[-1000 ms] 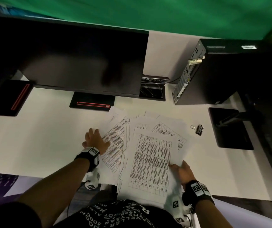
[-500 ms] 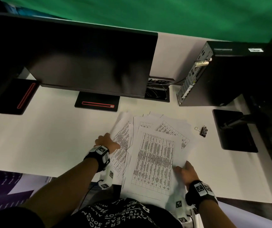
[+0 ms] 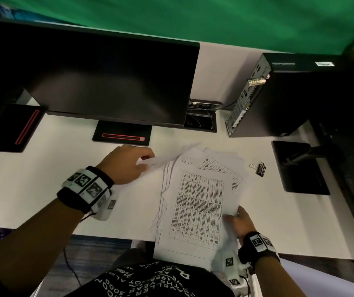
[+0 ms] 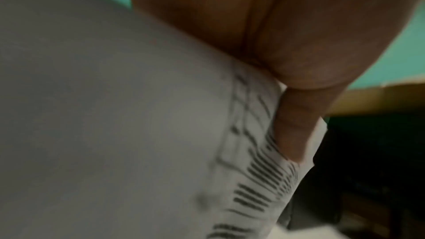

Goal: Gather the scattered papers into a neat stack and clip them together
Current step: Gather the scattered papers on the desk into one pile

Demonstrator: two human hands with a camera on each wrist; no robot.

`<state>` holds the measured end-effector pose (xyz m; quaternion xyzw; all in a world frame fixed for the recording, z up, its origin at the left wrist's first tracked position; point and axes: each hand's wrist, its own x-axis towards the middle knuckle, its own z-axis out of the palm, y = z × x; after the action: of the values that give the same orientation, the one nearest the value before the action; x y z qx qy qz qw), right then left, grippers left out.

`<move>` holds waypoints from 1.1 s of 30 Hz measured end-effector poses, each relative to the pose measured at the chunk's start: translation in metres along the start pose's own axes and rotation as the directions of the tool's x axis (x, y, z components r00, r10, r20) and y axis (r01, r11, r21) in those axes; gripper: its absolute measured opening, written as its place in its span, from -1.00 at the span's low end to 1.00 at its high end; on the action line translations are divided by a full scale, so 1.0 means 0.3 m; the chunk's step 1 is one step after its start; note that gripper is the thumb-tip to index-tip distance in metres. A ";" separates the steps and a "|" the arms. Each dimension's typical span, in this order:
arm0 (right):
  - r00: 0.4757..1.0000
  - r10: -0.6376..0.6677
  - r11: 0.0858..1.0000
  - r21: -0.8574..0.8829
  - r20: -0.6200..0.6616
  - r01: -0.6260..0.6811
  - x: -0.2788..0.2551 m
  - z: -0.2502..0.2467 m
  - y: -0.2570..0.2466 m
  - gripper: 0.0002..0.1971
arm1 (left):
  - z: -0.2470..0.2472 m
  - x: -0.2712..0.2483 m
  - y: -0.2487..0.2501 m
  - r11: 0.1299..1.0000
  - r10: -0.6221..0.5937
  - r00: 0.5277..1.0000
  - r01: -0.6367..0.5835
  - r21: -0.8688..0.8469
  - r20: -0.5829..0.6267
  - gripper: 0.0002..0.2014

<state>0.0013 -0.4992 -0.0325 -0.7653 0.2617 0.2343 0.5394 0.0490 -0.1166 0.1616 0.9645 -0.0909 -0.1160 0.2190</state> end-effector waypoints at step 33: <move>0.922 -0.387 0.907 0.191 0.027 0.375 -0.185 -0.059 -0.320 -0.61 | 0.281 0.125 0.017 0.133 -0.129 0.949 0.304 -0.943 0.288 -0.34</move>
<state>0.0234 -0.4809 0.0761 -0.7411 0.1101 0.1240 0.6507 0.0621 -0.1636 0.0831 0.5876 0.1307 -0.2428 0.7608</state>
